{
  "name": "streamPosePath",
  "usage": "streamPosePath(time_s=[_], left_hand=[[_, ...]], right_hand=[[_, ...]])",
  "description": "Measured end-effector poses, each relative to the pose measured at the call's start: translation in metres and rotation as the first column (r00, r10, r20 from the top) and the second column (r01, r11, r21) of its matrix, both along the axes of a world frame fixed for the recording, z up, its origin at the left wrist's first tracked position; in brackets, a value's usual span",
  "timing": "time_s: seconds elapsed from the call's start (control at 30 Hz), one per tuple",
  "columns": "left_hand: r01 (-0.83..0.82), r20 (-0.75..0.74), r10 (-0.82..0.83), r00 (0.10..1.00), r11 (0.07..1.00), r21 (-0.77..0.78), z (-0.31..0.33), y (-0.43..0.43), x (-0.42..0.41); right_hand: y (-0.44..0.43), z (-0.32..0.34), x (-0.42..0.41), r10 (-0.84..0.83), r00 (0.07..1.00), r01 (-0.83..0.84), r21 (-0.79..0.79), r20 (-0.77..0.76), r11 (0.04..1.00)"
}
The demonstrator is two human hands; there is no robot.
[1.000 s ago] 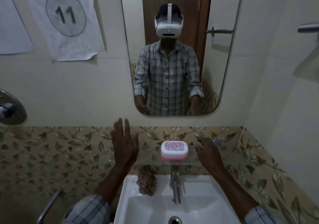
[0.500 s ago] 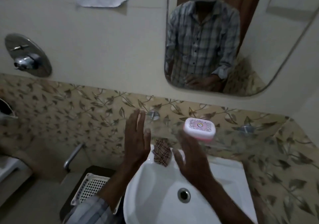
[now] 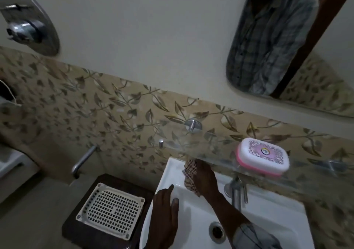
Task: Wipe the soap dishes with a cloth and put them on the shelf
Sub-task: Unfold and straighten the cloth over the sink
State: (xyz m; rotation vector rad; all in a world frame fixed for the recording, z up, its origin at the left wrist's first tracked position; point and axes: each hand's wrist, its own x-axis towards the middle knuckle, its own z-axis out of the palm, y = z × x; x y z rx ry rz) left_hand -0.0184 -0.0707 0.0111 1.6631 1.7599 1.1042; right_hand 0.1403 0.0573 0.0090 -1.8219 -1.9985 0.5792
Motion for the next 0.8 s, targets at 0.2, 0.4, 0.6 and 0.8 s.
streamPosePath(time_s=[0.2, 0.4, 0.6, 0.8], left_hand=[[0.009, 0.3, 0.073, 0.951, 0.965, -0.262, -0.003, 0.034, 0.003], [0.209, 0.549, 0.138, 0.825, 0.827, -0.522, 0.024, 0.087, 0.012], [0.186, 0.612, 0.059, 0.789, 0.926, -0.329, 0.038, 0.059, 0.027], [0.275, 0.234, -0.28, 0.931, 0.96, 0.053, 0.082, 0.026, 0.033]], right_hand=[[0.004, 0.014, 0.009, -0.147, 0.926, 0.093, -0.167, -0.347, 0.981], [-0.018, 0.034, 0.027, -0.182, 0.761, -0.012, -0.294, -0.623, 0.956], [-0.06, 0.049, 0.042, -0.182, 0.608, -0.047, -0.263, -0.773, 0.964], [-0.097, 0.071, 0.055, -0.121, 0.71, 0.008, -0.164, -0.694, 0.986]])
